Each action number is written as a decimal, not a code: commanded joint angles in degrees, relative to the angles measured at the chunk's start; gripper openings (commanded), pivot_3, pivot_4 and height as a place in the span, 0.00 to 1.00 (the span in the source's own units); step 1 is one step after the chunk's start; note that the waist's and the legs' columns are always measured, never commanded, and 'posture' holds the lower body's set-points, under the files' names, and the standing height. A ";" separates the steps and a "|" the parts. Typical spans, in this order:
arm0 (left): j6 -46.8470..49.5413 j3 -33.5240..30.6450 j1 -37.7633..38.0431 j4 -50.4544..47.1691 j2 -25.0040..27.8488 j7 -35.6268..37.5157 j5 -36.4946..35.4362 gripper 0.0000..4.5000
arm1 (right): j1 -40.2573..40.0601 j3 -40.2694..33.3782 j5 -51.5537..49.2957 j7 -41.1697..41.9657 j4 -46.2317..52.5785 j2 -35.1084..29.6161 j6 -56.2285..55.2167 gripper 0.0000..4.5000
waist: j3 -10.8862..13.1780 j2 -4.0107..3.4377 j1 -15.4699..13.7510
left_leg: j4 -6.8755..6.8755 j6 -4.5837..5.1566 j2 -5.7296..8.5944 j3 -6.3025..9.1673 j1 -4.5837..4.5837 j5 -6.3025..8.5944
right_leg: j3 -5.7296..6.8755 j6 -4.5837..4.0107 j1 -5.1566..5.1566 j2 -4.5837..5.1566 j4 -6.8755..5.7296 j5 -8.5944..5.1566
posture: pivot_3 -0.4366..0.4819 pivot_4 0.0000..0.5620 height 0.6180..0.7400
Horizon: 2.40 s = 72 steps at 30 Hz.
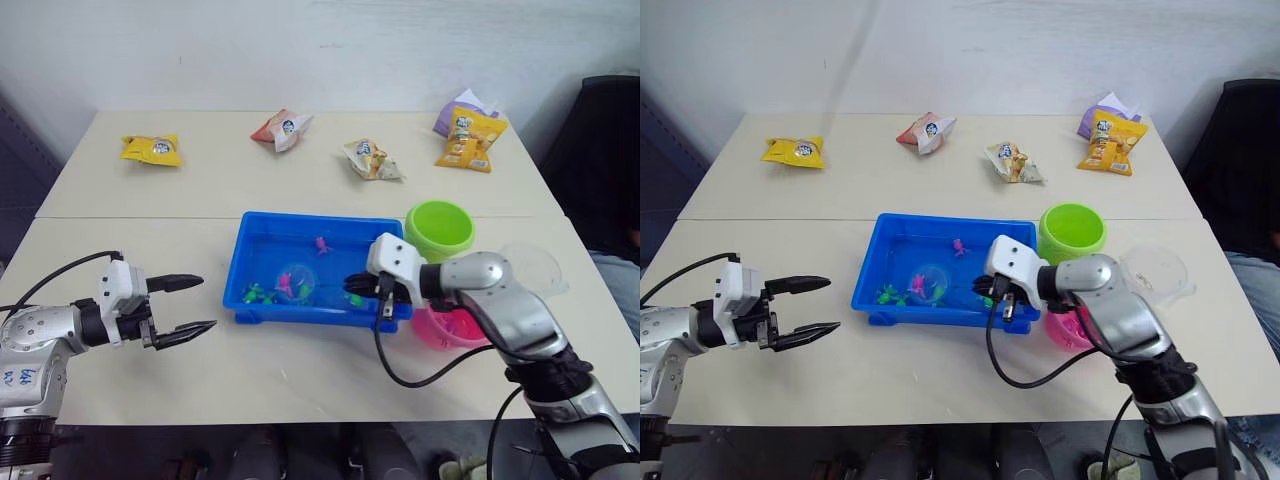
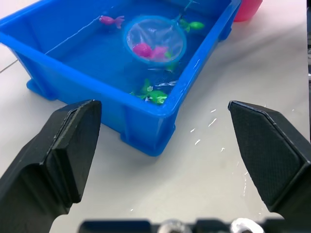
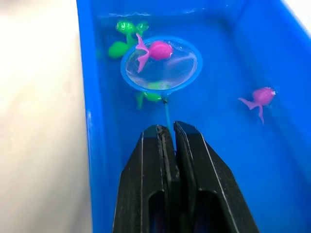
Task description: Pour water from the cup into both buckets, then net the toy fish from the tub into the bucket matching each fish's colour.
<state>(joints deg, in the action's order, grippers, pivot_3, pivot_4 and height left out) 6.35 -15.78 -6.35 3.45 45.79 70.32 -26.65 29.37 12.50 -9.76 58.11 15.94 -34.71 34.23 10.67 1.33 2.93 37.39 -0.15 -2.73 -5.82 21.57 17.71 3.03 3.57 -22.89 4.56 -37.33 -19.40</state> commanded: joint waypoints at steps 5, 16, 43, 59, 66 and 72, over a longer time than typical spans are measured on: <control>0.50 4.02 -5.67 -1.45 -1.93 1.65 -1.38 1.00 | -5.37 -11.39 -7.04 -0.06 7.56 -4.31 -2.76 0.00 | 0.00 0.00 -0.66 | 0.00 0.00 0.01 -0.02 0.00 0.00 | 0.00 0.00 0.01 -0.01 0.01 0.00 | 0.48 0.27 1.00; 2.12 10.21 -12.47 -1.23 -5.09 5.77 -1.69 1.00 | -26.72 -35.04 -18.88 -3.87 22.57 -7.71 0.29 0.00 | 0.00 0.01 -1.63 | 0.01 0.02 0.02 -0.03 -0.02 -0.02 | 0.01 0.06 0.17 -0.08 0.15 0.03 | 0.48 0.27 1.00; -1.63 16.89 -28.01 14.49 -11.69 13.35 1.92 1.00 | -64.02 -56.75 11.34 -15.99 8.55 9.39 -67.29 0.00 | -0.04 0.06 -1.37 | -0.09 -0.30 0.03 -0.23 -0.43 -0.25 | -0.26 0.15 0.39 -0.33 0.18 0.08 | 0.48 0.27 1.00; 7.59 16.18 -24.36 2.44 -13.69 8.15 -1.69 1.00 | -62.57 -63.78 47.96 -44.17 -1.27 7.32 -96.26 0.00 | -0.04 0.06 -1.37 | -0.06 -0.53 0.04 -0.27 -0.51 -0.38 | -0.38 0.09 0.37 -0.33 0.02 0.04 | 0.48 0.27 1.00; 8.71 17.00 -23.48 0.15 -14.96 7.17 -1.94 1.00 | -64.04 -66.01 55.47 -52.63 -0.81 6.14 -95.55 0.00 | -0.04 0.06 -1.34 | -0.06 -0.55 0.04 -0.27 -0.53 -0.39 | -0.40 0.07 0.37 -0.34 -0.01 0.03 | 0.48 0.27 1.00; 7.96 17.45 -23.63 0.11 -15.93 6.78 -1.13 1.00 | -64.32 -67.32 59.39 -59.93 0.13 5.20 -92.93 0.00 | -0.05 0.06 -1.33 | -0.05 -0.58 0.03 -0.28 -0.55 -0.41 | -0.42 0.06 0.38 -0.36 -0.03 0.02 | 0.48 0.27 1.00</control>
<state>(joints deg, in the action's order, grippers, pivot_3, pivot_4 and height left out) 15.01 1.41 -29.82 5.17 30.03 77.24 -27.32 -34.66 -52.68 49.29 0.93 14.84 -28.81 -59.58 10.62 1.38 1.60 37.33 -0.73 -2.70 -6.10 21.01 17.30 2.60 3.61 -22.51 4.20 -37.38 -19.39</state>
